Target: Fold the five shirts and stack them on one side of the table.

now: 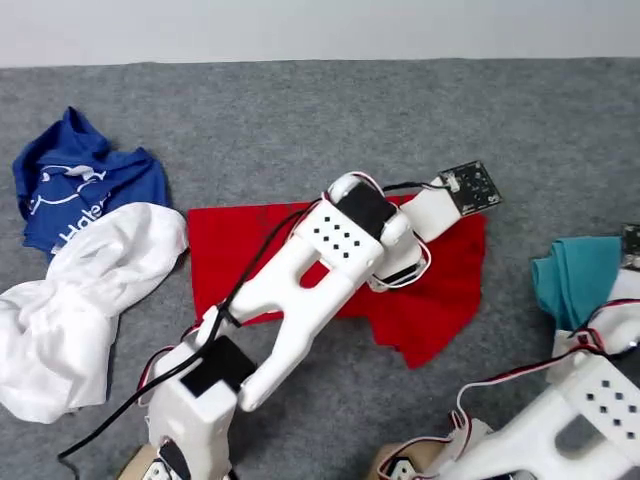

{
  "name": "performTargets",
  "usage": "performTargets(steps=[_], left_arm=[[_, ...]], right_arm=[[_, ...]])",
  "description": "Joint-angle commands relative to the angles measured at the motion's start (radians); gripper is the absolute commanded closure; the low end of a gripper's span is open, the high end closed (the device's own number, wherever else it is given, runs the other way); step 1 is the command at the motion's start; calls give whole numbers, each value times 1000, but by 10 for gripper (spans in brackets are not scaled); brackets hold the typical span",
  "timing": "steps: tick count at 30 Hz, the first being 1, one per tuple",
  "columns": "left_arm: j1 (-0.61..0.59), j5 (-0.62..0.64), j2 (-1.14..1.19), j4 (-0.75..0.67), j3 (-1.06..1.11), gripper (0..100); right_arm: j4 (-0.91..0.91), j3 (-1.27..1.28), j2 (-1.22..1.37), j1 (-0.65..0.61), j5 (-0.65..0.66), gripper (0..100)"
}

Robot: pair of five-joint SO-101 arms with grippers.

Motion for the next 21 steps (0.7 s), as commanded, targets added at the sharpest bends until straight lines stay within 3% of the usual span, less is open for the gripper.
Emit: performTargets(steps=[1,7,18,21], left_arm=[[9,8,20,-60,-8,848],[18,3,109,-98,-35,848],[14,2,370,-54,-282,854],[14,2,413,12,-390,927]], right_arm=[[10,-6,-19,-8,8,989],[10,-5,-19,-8,8,989],[12,-5,-19,-8,8,989],[12,-5,-19,-8,8,989]])
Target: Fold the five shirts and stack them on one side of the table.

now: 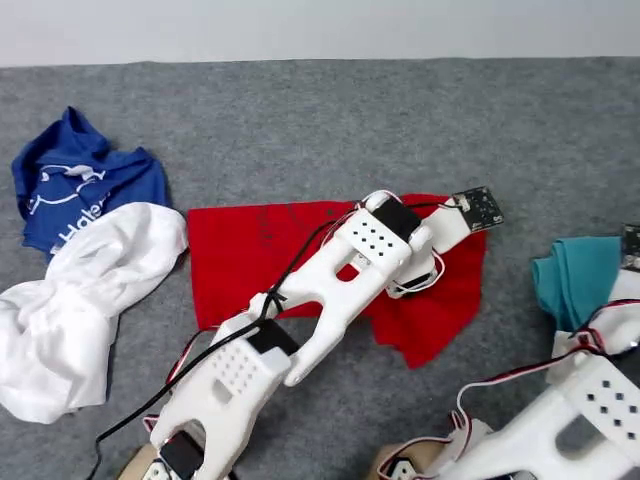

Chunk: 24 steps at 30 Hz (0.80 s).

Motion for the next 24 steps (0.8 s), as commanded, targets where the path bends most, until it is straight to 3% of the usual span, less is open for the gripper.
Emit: performTargets(steps=[1,9,24], left_arm=[[0,2,17,81,-156,962],[-2,-26,58,276,-440,998],[-183,-26,89,209,-458,993]], right_arm=[[10,-5,-19,-8,8,989],[10,-5,-19,-7,8,989],[31,-5,-21,-8,6,989]])
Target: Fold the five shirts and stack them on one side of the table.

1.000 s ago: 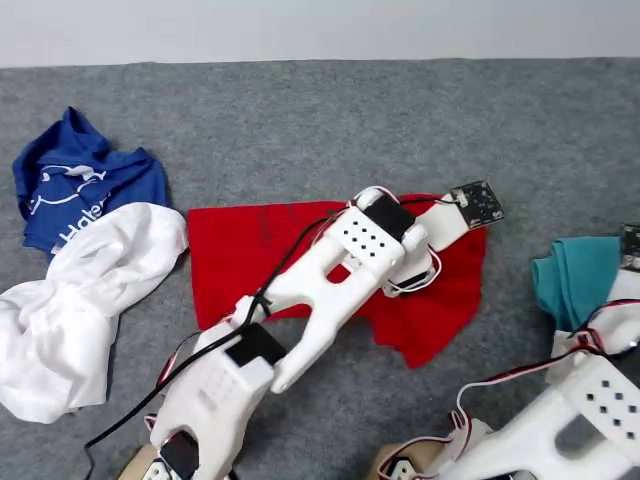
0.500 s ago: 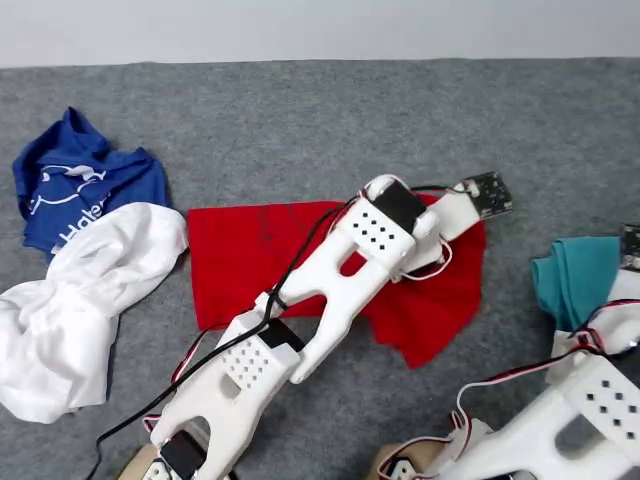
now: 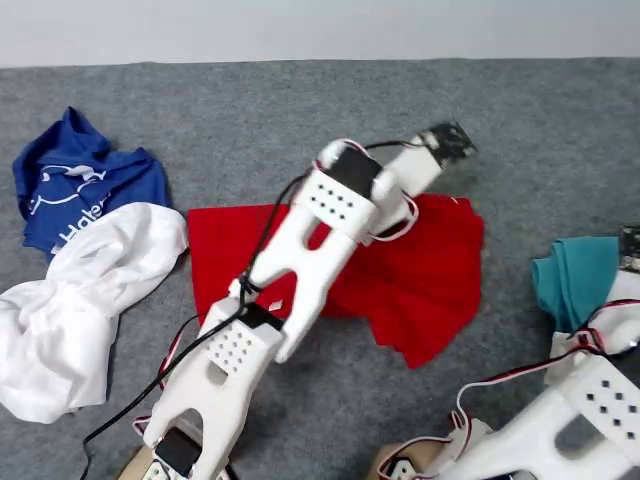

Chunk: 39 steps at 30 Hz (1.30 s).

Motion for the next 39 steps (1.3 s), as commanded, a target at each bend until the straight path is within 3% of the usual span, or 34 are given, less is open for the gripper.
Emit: performTargets(steps=[1,7,14,22,29,39], left_arm=[[-20,-6,18,-26,-16,982],[-18,28,103,15,-21,829],[-28,20,106,20,-51,827],[-123,28,106,48,-232,863],[-163,28,115,48,-163,893],[-130,28,117,48,-128,887]], right_arm=[[16,-5,-21,-8,6,989],[30,-5,-21,-8,8,989],[31,-8,-21,-8,8,989],[31,-8,-21,-12,8,989],[21,-5,-21,-13,8,989],[18,-5,-19,-13,8,989]])
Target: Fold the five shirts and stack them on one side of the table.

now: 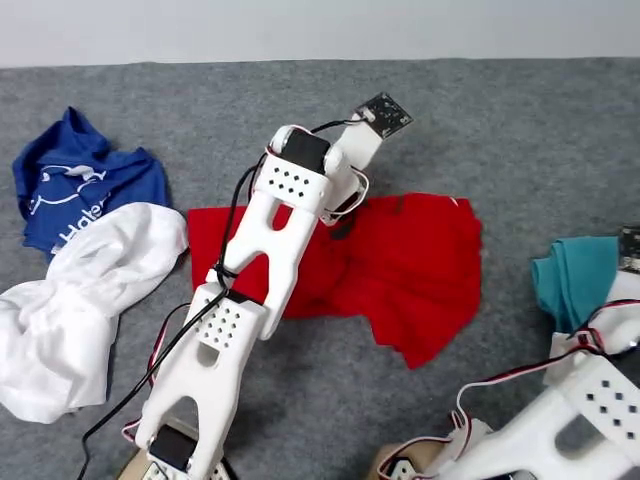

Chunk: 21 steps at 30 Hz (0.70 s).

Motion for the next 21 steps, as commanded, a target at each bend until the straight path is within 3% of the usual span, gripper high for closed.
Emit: performTargets(steps=[1,6,13,17,21], left_arm=[[26,8,-12,25,12,885],[28,21,-21,25,21,819],[-11,23,-175,28,67,815],[-2,23,-370,28,229,821],[5,20,-578,28,487,904]], right_arm=[[12,-5,-19,-13,8,989],[12,-5,-19,-13,9,989],[12,-5,-19,-13,9,989],[15,-5,-18,-48,9,989],[13,-2,-10,-162,9,989]])
